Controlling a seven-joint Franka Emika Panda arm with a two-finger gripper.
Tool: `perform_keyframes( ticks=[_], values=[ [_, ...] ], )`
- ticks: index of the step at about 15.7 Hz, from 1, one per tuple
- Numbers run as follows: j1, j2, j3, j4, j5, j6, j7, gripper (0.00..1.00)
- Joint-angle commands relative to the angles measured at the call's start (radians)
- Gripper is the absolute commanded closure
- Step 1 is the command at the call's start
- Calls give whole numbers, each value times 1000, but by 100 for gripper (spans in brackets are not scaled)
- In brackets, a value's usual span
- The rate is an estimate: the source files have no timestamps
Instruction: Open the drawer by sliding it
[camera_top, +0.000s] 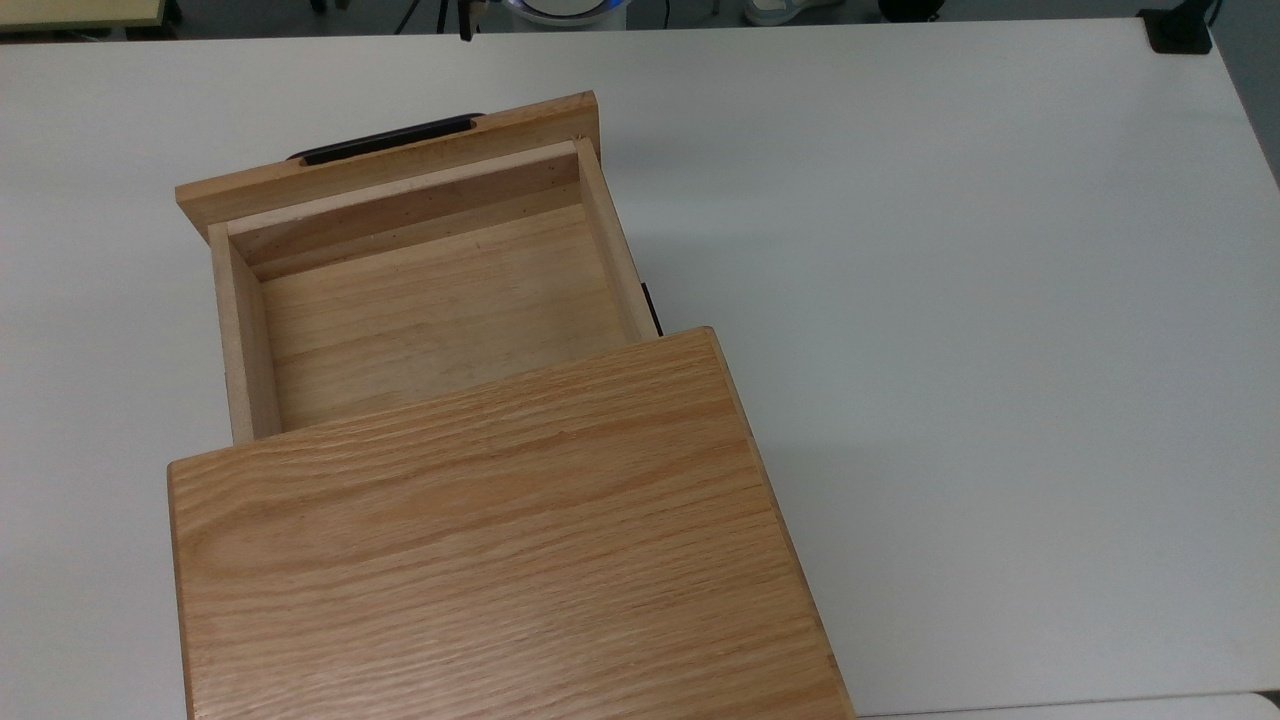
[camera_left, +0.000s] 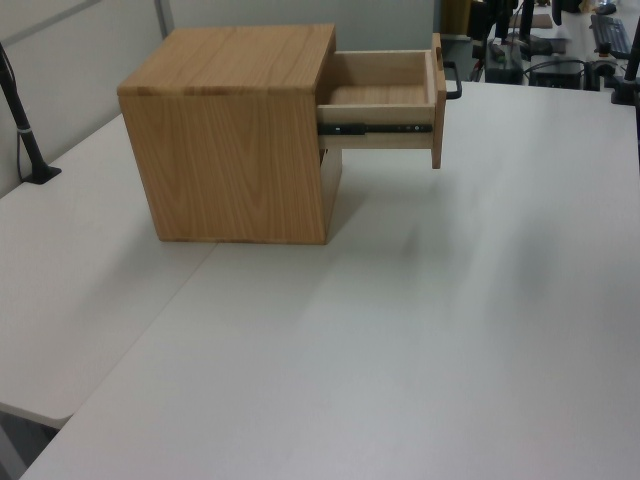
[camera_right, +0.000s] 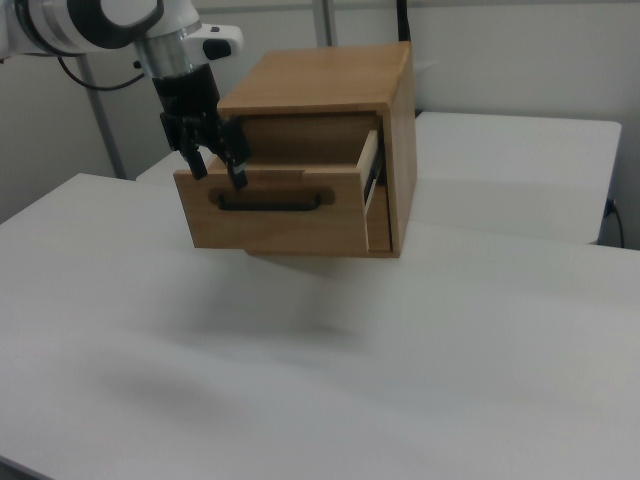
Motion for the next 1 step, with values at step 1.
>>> perform_keyframes(
  ticks=[1],
  values=[
    [12,-9,-9,-20,-20,25,-37,0]
  ],
)
